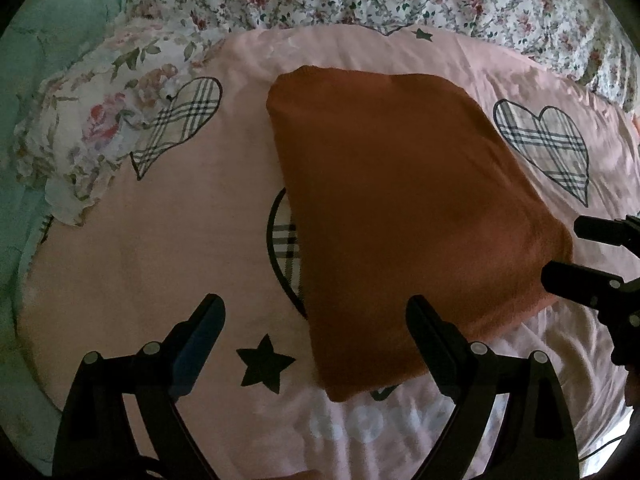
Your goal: Fold small clothes
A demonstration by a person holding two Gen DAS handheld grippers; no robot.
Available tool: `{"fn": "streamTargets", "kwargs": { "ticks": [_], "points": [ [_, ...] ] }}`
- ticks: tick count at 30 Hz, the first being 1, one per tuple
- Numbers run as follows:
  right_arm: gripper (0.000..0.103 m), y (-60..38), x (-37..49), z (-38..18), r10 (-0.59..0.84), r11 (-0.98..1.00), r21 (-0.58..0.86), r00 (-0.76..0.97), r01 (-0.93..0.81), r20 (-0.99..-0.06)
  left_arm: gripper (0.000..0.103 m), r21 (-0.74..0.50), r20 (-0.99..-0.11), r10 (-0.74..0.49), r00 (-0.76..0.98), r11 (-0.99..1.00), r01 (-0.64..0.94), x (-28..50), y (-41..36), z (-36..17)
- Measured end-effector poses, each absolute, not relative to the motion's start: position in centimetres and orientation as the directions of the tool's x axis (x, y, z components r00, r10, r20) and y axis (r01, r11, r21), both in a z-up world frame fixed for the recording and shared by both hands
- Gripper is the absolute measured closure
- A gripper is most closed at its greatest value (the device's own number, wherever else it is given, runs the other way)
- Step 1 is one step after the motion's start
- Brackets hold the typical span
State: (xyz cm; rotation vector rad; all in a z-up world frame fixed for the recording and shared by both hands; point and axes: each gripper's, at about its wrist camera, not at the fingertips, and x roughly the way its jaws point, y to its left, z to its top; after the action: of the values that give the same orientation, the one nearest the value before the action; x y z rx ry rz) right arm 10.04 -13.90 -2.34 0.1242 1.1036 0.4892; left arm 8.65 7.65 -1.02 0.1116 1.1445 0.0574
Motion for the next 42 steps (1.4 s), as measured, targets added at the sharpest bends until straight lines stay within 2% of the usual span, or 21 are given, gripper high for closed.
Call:
{"fn": "streamTargets", "kwargs": {
  "ticks": [42],
  "points": [
    [0.006,-14.0,13.3,-2.4,0.462,0.876,0.353,0.366,-0.328,-0.808,0.009,0.076,-0.894,0.083,0.440,0.997,-0.033,10.7,7.6,-0.6]
  ]
}}
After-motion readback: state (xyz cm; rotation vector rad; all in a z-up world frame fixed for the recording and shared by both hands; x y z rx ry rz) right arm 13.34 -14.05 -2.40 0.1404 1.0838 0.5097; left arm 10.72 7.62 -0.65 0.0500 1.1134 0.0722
